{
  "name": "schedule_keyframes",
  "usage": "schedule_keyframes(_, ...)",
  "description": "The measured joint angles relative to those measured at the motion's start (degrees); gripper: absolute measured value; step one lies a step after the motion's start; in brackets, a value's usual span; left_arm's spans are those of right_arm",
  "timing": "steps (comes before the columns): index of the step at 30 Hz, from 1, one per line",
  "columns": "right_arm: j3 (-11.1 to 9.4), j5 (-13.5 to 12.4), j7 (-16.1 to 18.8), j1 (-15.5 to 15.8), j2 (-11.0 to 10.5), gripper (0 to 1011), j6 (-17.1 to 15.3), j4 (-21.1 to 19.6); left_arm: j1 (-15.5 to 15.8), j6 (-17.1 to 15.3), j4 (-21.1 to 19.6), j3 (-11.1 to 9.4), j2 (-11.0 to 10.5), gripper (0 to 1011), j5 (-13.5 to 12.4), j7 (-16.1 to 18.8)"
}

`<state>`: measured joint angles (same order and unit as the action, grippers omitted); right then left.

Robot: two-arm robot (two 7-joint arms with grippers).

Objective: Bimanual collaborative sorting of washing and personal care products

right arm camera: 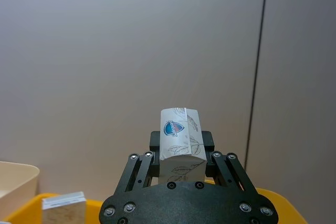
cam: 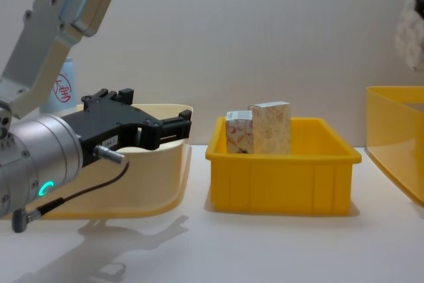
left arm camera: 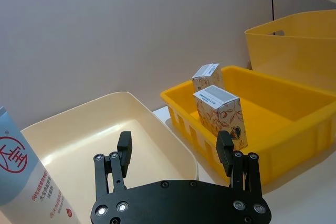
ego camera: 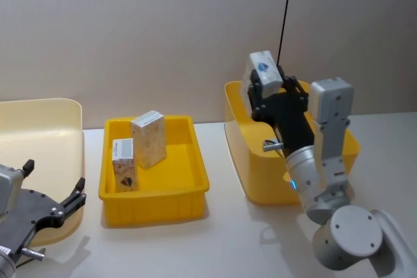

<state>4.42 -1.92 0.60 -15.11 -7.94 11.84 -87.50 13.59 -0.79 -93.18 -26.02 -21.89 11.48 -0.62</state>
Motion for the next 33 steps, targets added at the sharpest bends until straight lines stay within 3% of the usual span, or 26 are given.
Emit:
schedule_keyframes(18,-4.6,6.9,-9.7,5.6,1.8,434,-7.7,-5.2,0.0,0.0,0.0,0.0,0.0,1002,0.0,0.0)
schedule_keyframes(33,-5.6,8.6,-10.4,6.6,2.7,434,-15.0,-5.4,0.0,0.0,0.0,0.0,0.0,1002,0.0,0.0)
